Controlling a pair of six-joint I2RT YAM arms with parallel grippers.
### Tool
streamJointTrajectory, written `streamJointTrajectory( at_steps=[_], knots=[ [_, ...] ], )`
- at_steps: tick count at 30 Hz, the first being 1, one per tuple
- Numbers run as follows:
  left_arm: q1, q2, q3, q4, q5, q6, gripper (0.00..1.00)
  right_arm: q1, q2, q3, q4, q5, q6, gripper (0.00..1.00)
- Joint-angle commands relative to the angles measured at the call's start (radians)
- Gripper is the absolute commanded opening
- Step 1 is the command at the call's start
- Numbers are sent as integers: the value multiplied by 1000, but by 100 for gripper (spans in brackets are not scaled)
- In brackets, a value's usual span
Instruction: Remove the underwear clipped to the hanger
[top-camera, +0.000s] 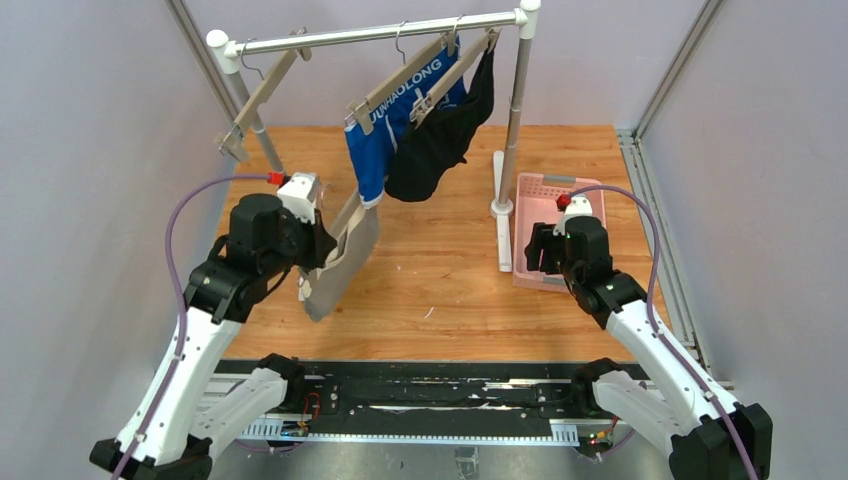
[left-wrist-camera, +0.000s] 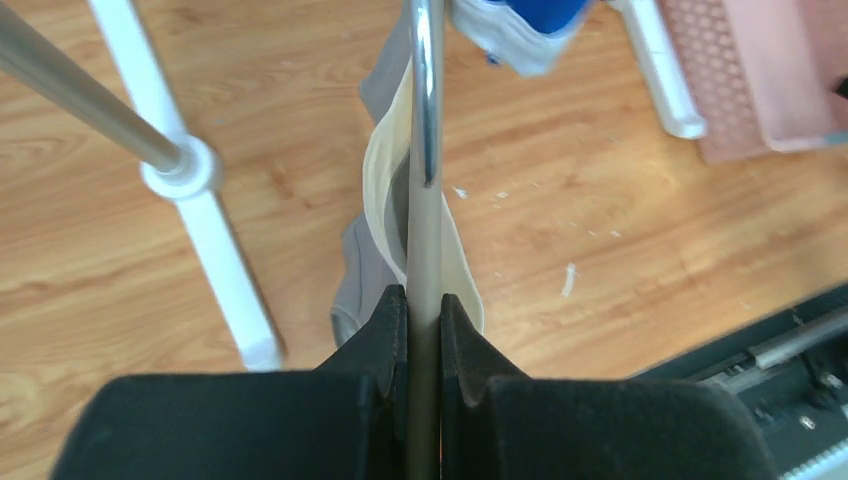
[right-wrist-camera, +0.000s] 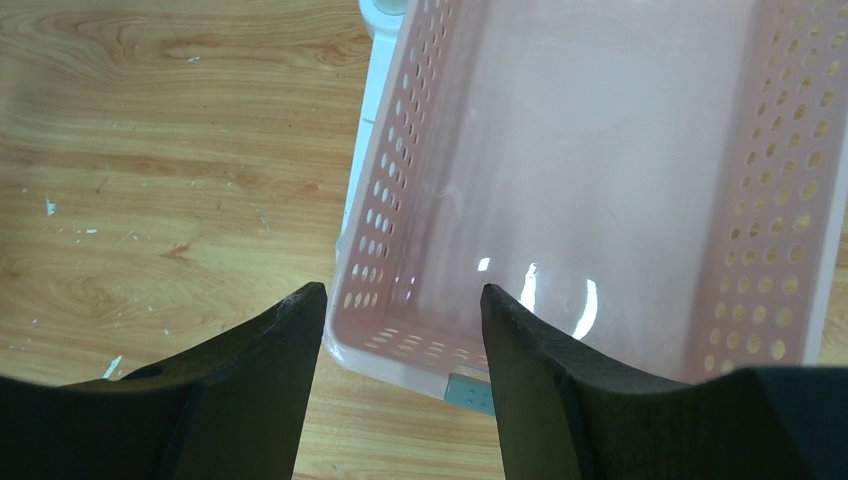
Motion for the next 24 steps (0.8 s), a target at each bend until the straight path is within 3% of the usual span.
streamJointTrajectory(
  at_steps=[1, 6, 15, 24],
  knots=[
    [4, -108, -45, 36, 228, -50, 0, -1, 2, 32, 32, -76, -19, 60],
    [-4, -119, -127, 34, 475, -98, 0, 0, 13, 69, 88, -180, -28, 62],
    [-122, -128, -174, 35, 528, -100, 0, -1, 45, 170, 183, -419, -3, 65],
    [-134, -14, -37, 81, 628, 71, 0, -2, 124, 287, 320, -902, -30, 70]
  ],
)
